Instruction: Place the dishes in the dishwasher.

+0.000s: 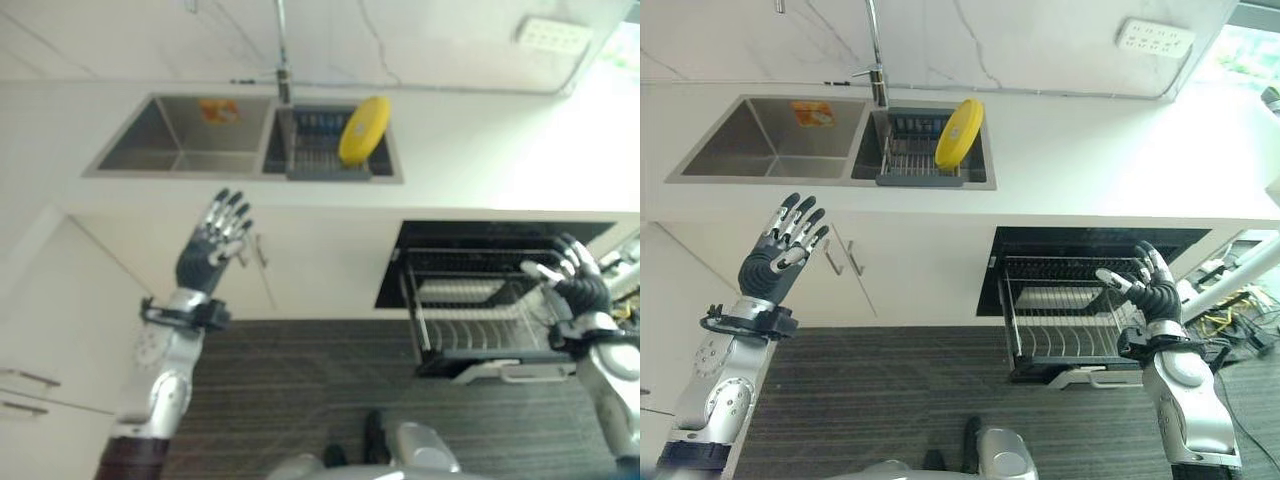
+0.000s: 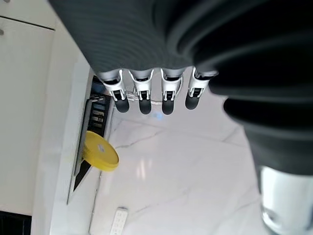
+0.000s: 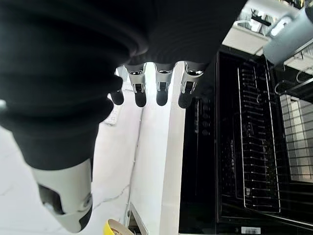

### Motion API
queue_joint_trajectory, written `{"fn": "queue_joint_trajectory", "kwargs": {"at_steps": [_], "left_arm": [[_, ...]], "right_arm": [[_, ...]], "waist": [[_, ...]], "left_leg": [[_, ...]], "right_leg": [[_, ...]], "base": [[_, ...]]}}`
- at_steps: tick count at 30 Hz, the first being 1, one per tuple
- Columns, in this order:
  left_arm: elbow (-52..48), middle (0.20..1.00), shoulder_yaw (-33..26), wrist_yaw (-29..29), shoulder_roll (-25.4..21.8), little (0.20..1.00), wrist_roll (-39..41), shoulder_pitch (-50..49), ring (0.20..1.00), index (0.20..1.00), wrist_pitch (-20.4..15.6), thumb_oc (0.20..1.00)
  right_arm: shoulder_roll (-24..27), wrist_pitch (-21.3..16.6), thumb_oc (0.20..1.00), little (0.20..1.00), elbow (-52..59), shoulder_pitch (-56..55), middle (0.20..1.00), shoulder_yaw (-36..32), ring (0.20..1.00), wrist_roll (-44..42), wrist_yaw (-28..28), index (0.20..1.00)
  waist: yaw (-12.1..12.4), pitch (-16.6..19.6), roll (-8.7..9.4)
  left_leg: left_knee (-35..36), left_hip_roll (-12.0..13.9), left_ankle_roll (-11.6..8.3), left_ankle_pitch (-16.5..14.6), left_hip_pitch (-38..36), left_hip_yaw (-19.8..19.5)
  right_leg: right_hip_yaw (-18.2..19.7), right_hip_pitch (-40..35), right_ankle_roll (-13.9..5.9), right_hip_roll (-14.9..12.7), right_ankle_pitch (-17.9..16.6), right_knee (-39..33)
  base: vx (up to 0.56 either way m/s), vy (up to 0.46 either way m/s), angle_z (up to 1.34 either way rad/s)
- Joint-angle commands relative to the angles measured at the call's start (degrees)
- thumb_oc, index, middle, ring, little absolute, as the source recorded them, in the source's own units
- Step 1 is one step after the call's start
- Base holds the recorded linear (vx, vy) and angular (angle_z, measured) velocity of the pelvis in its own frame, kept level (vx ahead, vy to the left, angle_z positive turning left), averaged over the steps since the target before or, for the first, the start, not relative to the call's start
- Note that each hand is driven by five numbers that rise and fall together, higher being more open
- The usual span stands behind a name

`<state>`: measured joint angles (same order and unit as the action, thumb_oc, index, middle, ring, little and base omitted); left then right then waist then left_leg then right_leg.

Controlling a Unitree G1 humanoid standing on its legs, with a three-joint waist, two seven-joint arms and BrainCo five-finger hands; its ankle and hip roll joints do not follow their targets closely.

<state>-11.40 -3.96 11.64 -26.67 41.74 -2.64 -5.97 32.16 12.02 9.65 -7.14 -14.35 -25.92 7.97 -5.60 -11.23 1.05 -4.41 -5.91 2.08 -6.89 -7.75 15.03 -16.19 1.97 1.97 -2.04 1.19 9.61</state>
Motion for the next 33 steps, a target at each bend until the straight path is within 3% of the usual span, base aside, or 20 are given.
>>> {"fn": "queue_joint_trajectory", "kwargs": {"at_steps": [1, 4, 7, 10, 13, 18, 22, 25, 29, 31, 33], "left_arm": [[-3.74, 1.0, -0.07, 1.52, -1.38, 1.0, 3.55, 1.23, 1.0, 1.0, -0.93, 1.0], [-3.84, 1.0, -0.82, 3.11, -0.79, 1.0, 5.23, 0.1, 1.0, 1.0, -0.81, 1.0], [-3.98, 1.0, -0.81, 6.23, -0.17, 1.0, 7.9, -1.02, 1.0, 1.0, -2.23, 1.0], [-3.96, 1.0, -1.24, 6.78, -0.7, 1.0, 10.24, -1.22, 1.0, 1.0, -2.48, 1.0], [-4.3, 1.0, -1.09, 7.73, -0.98, 1.0, 10.27, -0.38, 1.0, 1.0, -1.5, 1.0], [-3.64, 1.0, -0.67, 8.09, -1.57, 1.0, 10.03, 1.28, 1.0, 1.0, -1.99, 1.0], [-3.03, 1.0, -0.78, 7.28, -1.43, 1.0, 7.6, 3.09, 1.0, 1.0, -0.82, 1.0], [-3.74, 1.0, -0.75, 6.35, -0.93, 1.0, 4.95, 3.8, 1.0, 1.0, 1.01, 1.0], [-4.78, 1.0, -0.21, 6.13, -0.91, 1.0, 2.44, 3.39, 1.0, 1.0, 1.72, 1.0], [-5.02, 1.0, -0.19, 5.11, -1.1, 1.0, 2.3, 3.48, 1.0, 1.0, 2.07, 1.0], [-4.31, 1.0, 0.23, 4.34, -1.19, 1.0, 2.54, 4.0, 1.0, 1.0, 2.19, 1.0]], "right_arm": [[2.6, -2.29, 1.0, 1.0, 0.39, 3.66, 1.0, -3.58, 1.0, -0.3, 0.86, 1.0], [2.13, -2.79, 1.0, 1.0, -0.22, 3.8, 1.0, -3.21, 1.0, 0.66, 0.01, 1.0], [2.63, -3.92, 1.0, 1.0, -1.29, 5.29, 1.0, -2.53, 1.0, 1.09, -0.9, 1.0], [3.52, -4.47, 1.0, 1.0, -1.15, 5.22, 1.0, -2.26, 1.0, 0.71, -1.97, 1.0], [3.35, -4.78, 1.0, 1.0, -0.38, 3.81, 1.0, -2.49, 1.0, 0.61, -1.41, 1.0], [3.2, -6.04, 1.0, 1.0, -1.26, 1.81, 1.0, -4.5, 1.0, -0.34, -2.33, 1.0], [2.41, -6.25, 1.0, 1.0, -1.35, 3.47, 1.0, -3.66, 1.0, 0.63, -1.82, 1.0], [0.47, -5.2, 1.0, 1.0, 0.45, 4.6, 1.0, -2.35, 1.0, 2.45, -1.76, 1.0], [-0.23, -4.39, 1.0, 1.0, 0.81, 4.91, 1.0, -0.98, 1.0, 3.59, -2.31, 1.0], [0.56, -3.52, 1.0, 1.0, 0.72, 5.26, 1.0, -0.61, 1.0, 3.8, -2.93, 1.0], [1.5, -3.41, 1.0, 1.0, 0.69, 4.82, 1.0, -0.92, 1.0, 3.52, -3.56, 1.0]], "waist": [[-1.42, 1.09, 0.07], [-0.78, 0.47, -0.4], [0.87, -0.33, -0.58], [1.61, -0.36, -0.58], [1.35, 0.18, -0.11], [0.84, 1.64, 0.83], [1.45, 2.04, 1.08], [2.32, 2.58, 0.51], [2.95, 2.77, -0.57], [2.82, 2.83, -0.2], [2.07, 2.93, 0.73]], "left_leg": [[6.45, 7.44, -3.27, 4.52, -3.53, 0.43], [9.41, 10.14, -5.61, 9.84, -1.18, -3.15], [9.41, 15.08, -7.65, 14.56, 3.61, -3.26], [9.41, 18.72, -7.98, 14.88, 4.93, -1.59], [9.41, 19.34, -7.88, 14.21, 4.59, -0.06], [9.41, 14.19, -6.41, 11.42, 3.47, 1.06], [9.41, 11.03, -4.62, 9.08, 2.96, 0.07], [9.41, 8.27, -2.44, 7.78, 2.98, -1.56], [9.41, 7.79, -1.58, 7.51, 2.91, -1.66], [9.41, 7.33, -1.55, 7.58, 2.73, -1.41], [9.41, 6.14, -1.64, 7.16, 1.92, -1.83]], "right_leg": [[-0.73, 1.19, -7.42, 0.94, -6.04, 2.5], [1.78, 2.57, -8.23, 1.98, -6.2, 5.77], [4.14, -0.68, -7.04, 3.48, 0.01, 6.07], [4.97, -3.01, -5.73, 3.04, 6.42, 6.17], [4.68, -3.1, -6.52, 0.98, 5.97, 6.29], [4.25, -3.81, -11.0, -4.12, -1.59, 3.66], [4.57, -3.23, -11.64, -6.56, -4.52, 3.81], [4.58, -1.66, -11.48, -8.1, -7.77, 9.04], [3.76, 0.73, -10.68, -8.55, -8.58, 17.53], [3.38, 0.87, -9.99, -6.53, -6.44, 14.7], [2.67, 0.75, -9.57, -4.17, -5.76, 6.74]], "base": [[0.1, 0.151, 0.15], [0.07, 0.091, 0.07], [0.14, 0.184, -0.12], [0.17, 0.283, -0.36], [0.14, 0.337, -0.44], [0.16, 0.375, -0.11], [0.15, 0.348, -0.02], [0.17, 0.455, 0.11], [0.12, 0.353, 0.11], [0.13, 0.174, -0.01], [0.18, 0.074, -0.14]]}}
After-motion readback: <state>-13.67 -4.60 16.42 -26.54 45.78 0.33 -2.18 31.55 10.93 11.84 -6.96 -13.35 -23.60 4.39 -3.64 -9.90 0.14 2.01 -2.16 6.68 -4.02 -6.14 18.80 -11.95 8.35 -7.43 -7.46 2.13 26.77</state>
